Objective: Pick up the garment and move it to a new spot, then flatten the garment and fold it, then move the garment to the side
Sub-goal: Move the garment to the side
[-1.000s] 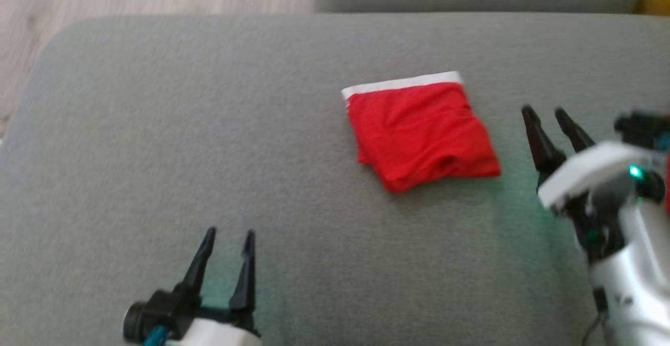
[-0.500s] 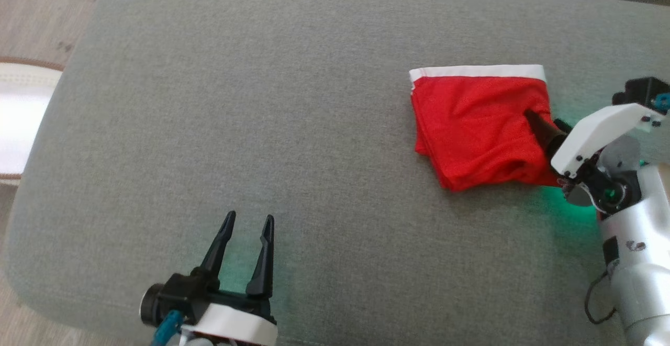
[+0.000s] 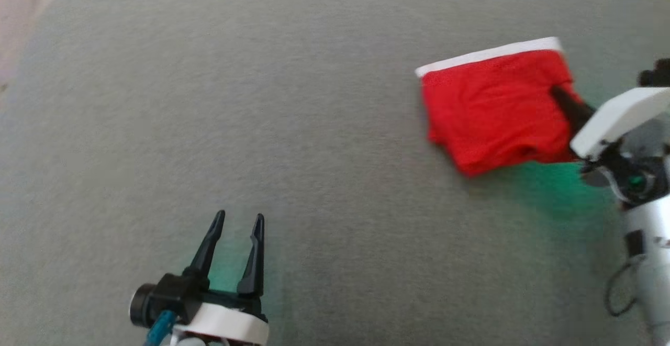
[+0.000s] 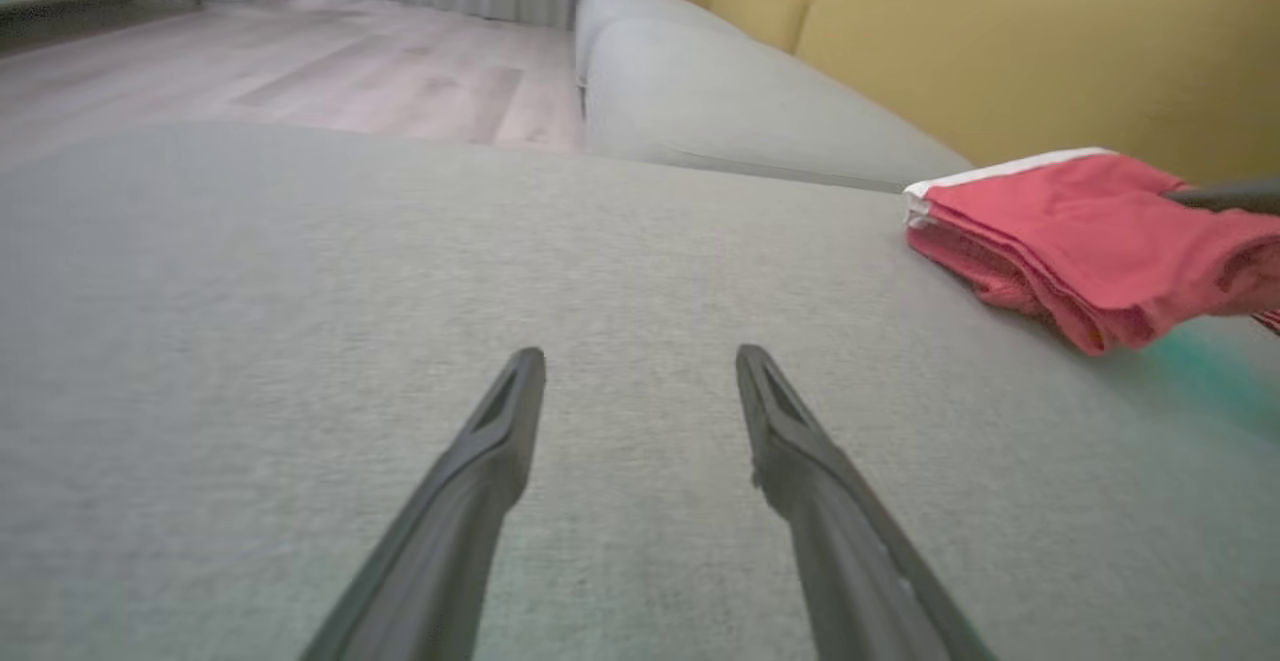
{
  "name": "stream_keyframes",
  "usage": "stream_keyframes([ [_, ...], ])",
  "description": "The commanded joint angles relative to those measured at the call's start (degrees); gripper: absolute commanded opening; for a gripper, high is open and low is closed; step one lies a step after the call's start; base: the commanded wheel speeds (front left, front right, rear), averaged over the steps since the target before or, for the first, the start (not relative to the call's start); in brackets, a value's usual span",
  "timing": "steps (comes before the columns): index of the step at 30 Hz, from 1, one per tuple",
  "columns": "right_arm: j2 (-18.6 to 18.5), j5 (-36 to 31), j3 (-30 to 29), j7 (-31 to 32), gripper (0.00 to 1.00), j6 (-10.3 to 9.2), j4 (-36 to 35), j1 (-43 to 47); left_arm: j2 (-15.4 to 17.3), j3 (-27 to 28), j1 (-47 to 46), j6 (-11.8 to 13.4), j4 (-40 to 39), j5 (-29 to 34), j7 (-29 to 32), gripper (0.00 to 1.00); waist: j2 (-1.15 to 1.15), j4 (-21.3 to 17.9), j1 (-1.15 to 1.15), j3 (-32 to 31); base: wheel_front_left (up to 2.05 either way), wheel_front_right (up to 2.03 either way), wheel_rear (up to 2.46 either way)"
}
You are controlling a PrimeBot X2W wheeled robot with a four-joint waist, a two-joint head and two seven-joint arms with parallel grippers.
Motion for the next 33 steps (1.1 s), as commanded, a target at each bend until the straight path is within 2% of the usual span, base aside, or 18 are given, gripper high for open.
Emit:
stream_keyframes([
  [1, -2.6, -0.1, 0.4, -0.3, 0.0, -0.04, -3.4, -0.2, -0.1, 2.4, -0.9, -0.2, -1.7, 0.7, -0.4, 1.0, 0.0, -4.7, 0.0, -0.3, 0.0, 0.0, 0.0],
  [9, -8.8, -3.3, -5.3, 0.5, 0.0, -0.04, -7.0, 1.0, -0.1, 3.2, -2.0, -1.3, -1.6, 2.5, -0.4, 1.0, 0.0, -11.0, 0.0, 1.4, 0.0, 0.0, 0.0],
  [15, -9.4, -9.2, -13.2, -1.9, 0.0, -0.04, -5.9, 0.5, 0.0, 3.9, -2.2, -1.8, -1.3, 3.8, -0.4, 1.0, 0.0, -12.5, 0.0, 2.5, 0.0, 0.0, 0.0],
  [19, -8.9, -12.7, -16.2, -4.0, 0.0, -0.04, -4.4, 0.2, 0.0, 4.0, -2.3, -2.0, -1.3, 4.2, -0.4, 1.0, 0.0, -12.6, 0.0, 2.9, 0.0, 0.0, 0.0],
  [23, -8.4, -19.2, -18.7, -8.6, 0.0, -0.04, -1.8, 0.0, 0.1, 4.0, -2.4, -2.1, -1.2, 4.6, -0.4, 1.0, 0.0, -12.5, 0.0, 3.3, 0.0, 0.0, 0.0],
  [24, -8.4, -21.3, -19.6, -10.2, 0.04, -0.04, -0.8, -0.2, 0.1, 4.0, -2.5, -2.1, -1.2, 4.7, -0.4, 1.0, 0.0, -12.4, 0.0, 3.3, 0.0, 0.0, 0.0],
  [25, -8.2, -23.4, -20.7, -11.9, 0.45, -0.04, 0.2, -0.3, 0.1, 4.0, -2.5, -2.2, -1.1, 4.8, -0.4, 1.0, 0.0, -12.4, 0.0, 3.4, 0.0, 0.0, 0.0],
  [26, -8.1, -25.8, -21.8, -13.4, 1.0, -0.04, 1.3, -0.5, 0.1, 4.0, -2.6, -2.2, -1.1, 4.8, -0.4, 1.0, 0.0, -12.3, 0.0, 3.5, 0.0, 0.0, 0.0],
  [29, -7.1, -31.2, -25.4, -17.7, 1.0, -0.04, 3.3, -1.7, 0.1, 4.4, -2.8, -2.2, -1.3, 4.8, -0.4, 1.0, 0.0, -11.8, 0.0, 3.5, 0.0, 0.0, 0.0],
  [33, -5.7, -36.4, -26.9, -22.7, 1.0, -0.04, 3.7, -2.3, 0.1, 4.9, -2.5, -2.2, -1.5, 4.5, -0.4, 1.0, 0.0, -11.4, 0.0, 2.8, 0.0, 0.0, 0.0],
])
